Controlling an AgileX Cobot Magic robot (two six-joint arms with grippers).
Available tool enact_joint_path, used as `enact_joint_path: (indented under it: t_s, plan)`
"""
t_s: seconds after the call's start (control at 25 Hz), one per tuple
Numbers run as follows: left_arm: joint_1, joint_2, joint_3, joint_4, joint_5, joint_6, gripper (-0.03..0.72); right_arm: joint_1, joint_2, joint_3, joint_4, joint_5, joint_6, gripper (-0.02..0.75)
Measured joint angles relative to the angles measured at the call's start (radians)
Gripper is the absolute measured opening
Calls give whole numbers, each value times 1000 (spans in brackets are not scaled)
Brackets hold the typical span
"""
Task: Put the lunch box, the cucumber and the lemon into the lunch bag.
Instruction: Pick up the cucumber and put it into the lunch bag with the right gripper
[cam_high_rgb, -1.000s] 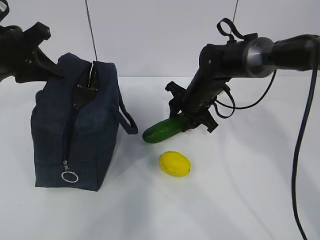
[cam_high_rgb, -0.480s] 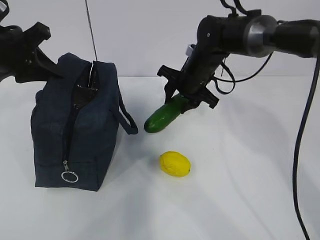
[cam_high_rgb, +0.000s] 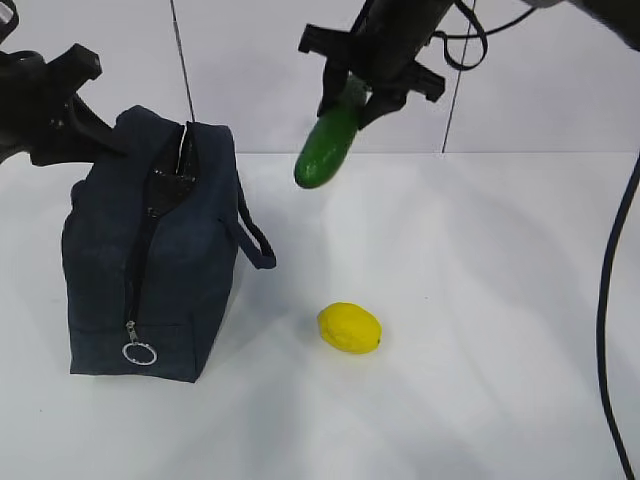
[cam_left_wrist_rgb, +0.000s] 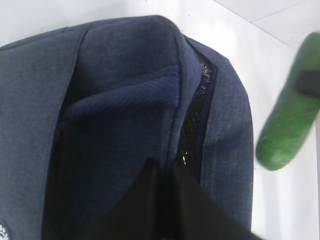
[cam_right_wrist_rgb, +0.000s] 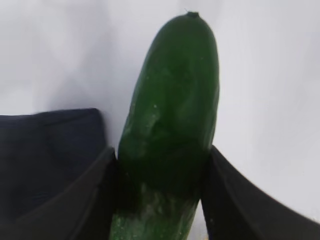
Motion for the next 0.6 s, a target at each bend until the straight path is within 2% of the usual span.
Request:
enact_joint_path:
  t_s: [0.08, 0.24, 0.48, 0.6]
  plan:
    - [0, 0, 0, 0, 0, 0, 10, 0, 0, -67, 33, 12, -35, 382]
    - [0, 0, 0, 0, 0, 0, 10, 0, 0, -159, 174, 18, -123, 382]
    - [0, 0, 0, -4, 0, 0, 10, 0, 0, -171, 439, 24, -277, 382]
    - [0, 0, 0, -15, 0, 0, 10, 6, 0, -171, 483, 24, -301, 381]
